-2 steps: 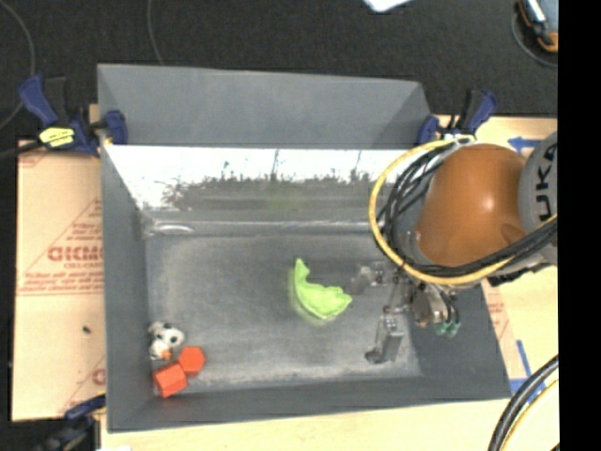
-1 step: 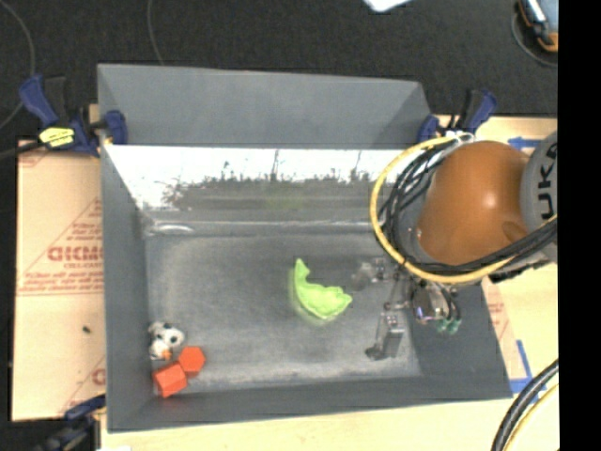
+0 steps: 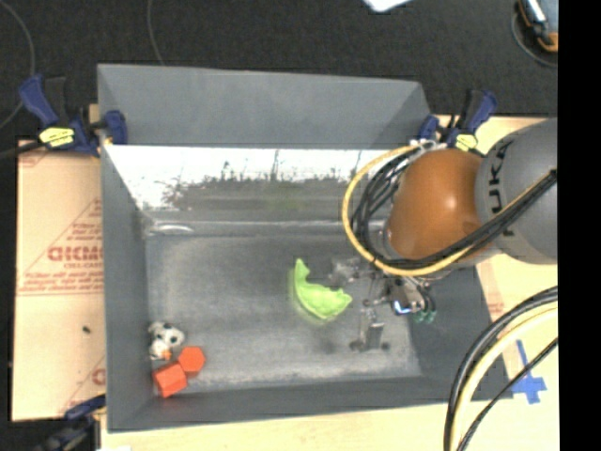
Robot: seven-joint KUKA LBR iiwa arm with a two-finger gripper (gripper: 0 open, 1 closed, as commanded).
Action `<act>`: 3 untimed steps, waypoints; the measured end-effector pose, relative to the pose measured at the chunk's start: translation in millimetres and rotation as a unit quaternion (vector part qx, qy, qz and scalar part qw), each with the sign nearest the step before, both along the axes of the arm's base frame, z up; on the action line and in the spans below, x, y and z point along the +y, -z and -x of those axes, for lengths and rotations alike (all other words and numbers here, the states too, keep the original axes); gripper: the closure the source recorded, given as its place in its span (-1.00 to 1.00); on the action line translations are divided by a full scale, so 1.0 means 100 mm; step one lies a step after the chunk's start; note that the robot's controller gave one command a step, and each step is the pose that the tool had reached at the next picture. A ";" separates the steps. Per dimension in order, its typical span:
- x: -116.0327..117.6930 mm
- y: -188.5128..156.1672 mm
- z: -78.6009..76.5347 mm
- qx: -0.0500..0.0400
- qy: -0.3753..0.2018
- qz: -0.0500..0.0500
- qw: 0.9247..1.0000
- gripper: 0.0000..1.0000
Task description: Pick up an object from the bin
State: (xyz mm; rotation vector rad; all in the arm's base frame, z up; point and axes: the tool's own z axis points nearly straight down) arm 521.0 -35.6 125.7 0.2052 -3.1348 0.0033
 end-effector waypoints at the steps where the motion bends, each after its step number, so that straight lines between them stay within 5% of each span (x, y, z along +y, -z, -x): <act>1: 0.26 0.21 -0.10 -0.001 0.062 -0.001 0.998 -1.00; 2: 0.15 0.49 -0.61 -0.003 -0.022 0.001 1.000 -1.00; 3: 0.04 0.54 -0.89 -0.004 0.027 -0.001 1.000 1.00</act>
Offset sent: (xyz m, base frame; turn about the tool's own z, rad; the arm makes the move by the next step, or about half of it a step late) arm 0.0589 0.0156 -0.0509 -0.0432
